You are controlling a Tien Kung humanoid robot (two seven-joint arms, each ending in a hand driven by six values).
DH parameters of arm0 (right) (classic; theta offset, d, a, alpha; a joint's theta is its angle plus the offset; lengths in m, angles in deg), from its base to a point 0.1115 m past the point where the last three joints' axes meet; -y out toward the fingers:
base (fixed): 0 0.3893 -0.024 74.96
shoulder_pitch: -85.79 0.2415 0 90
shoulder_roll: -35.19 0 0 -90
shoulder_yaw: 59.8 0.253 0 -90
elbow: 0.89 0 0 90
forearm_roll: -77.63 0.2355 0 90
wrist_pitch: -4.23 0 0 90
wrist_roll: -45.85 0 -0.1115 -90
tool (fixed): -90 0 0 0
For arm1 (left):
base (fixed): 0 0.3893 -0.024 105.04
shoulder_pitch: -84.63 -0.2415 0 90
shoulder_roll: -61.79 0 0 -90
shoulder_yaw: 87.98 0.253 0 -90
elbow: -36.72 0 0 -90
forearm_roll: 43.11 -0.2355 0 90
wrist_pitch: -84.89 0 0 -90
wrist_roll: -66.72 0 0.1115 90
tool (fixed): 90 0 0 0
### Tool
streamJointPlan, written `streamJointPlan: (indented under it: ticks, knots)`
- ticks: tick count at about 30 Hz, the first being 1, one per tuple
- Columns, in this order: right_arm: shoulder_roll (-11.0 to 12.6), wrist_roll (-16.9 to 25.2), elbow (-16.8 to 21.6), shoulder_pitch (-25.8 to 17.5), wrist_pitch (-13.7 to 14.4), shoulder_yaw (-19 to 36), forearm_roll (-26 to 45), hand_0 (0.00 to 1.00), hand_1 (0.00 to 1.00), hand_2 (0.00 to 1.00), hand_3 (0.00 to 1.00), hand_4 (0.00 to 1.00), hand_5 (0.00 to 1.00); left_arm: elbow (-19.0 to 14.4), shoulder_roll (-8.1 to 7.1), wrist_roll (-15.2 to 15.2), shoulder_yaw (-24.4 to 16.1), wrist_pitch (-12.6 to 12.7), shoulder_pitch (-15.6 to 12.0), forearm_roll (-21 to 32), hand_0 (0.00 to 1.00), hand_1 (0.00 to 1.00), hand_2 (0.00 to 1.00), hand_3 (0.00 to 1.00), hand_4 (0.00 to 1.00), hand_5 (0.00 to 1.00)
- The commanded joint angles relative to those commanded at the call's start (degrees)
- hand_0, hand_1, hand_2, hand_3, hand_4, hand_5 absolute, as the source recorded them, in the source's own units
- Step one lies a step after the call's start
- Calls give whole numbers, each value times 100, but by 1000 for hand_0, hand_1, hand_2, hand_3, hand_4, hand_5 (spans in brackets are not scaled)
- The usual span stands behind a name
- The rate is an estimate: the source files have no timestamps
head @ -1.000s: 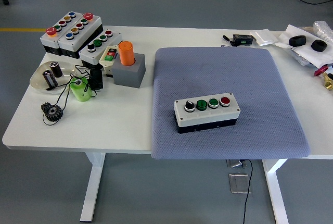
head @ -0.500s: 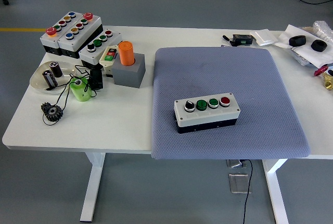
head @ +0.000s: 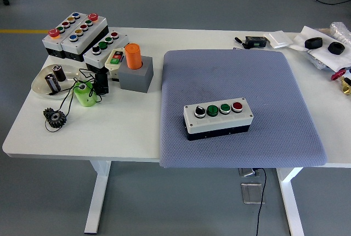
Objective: Pick up the button,place it on the desk,press the button,press the button
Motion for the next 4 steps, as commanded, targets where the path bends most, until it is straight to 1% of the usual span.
streamJointPlan:
  ticks: [4]
  knots:
    - [11, -109, -16, 27, 16, -34, -44, 734, 687, 757, 756, 544, 455, 0, -5, -3, 45, -8, -1, 29, 643, 695, 703, 522, 300, 998]
